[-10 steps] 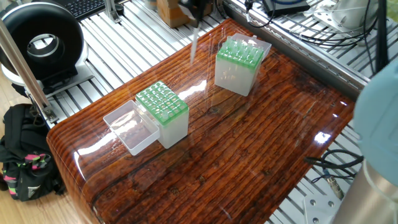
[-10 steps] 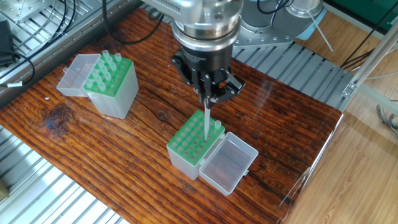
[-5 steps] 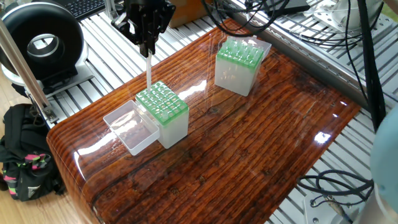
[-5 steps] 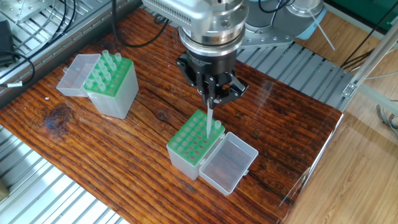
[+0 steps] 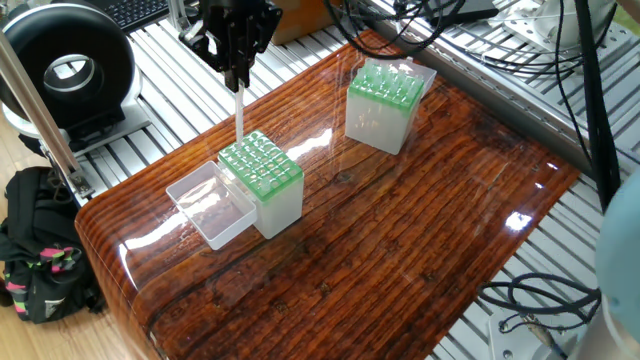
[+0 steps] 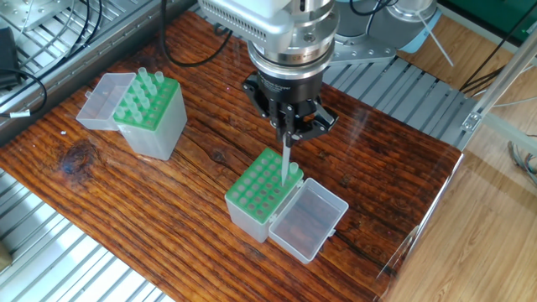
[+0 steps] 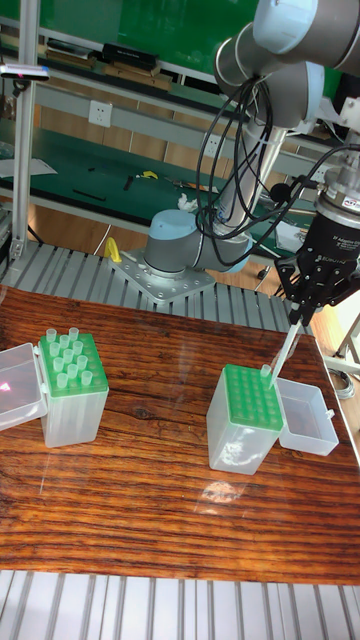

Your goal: Transfer all large pipette tips from one holder to another

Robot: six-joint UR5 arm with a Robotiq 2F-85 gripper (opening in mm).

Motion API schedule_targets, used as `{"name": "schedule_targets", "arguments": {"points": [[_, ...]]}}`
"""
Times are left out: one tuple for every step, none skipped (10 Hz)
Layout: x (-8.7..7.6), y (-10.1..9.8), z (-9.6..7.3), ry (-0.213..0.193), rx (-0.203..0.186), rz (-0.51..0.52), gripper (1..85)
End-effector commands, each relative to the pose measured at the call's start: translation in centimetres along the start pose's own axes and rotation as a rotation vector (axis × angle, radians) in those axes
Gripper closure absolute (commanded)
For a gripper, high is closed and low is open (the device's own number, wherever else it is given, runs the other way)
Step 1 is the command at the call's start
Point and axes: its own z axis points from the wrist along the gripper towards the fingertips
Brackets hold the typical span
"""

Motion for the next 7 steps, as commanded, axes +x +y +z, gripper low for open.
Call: {"name": "schedule_targets", "arguments": {"points": [[0.29,0.09,0.02,0.005,-0.005,-0.001,84.7],[0.24,0.13,0.02,0.004,-0.007,0.000,84.7],[0.10,0.08,0.05,-0.001,-0.007,0.000,84.7],[0.01,0.01,0.10,-0.003,-0.007,0.000,84.7],[-0.10,0.02,0.17,-0.004,-0.010,0.000,84.7],[-0.21,0.09,0.20,-0.007,-0.013,0.000,84.7],[-0.32,0.09,0.25,-0.009,-0.013,0.000,84.7]]}}
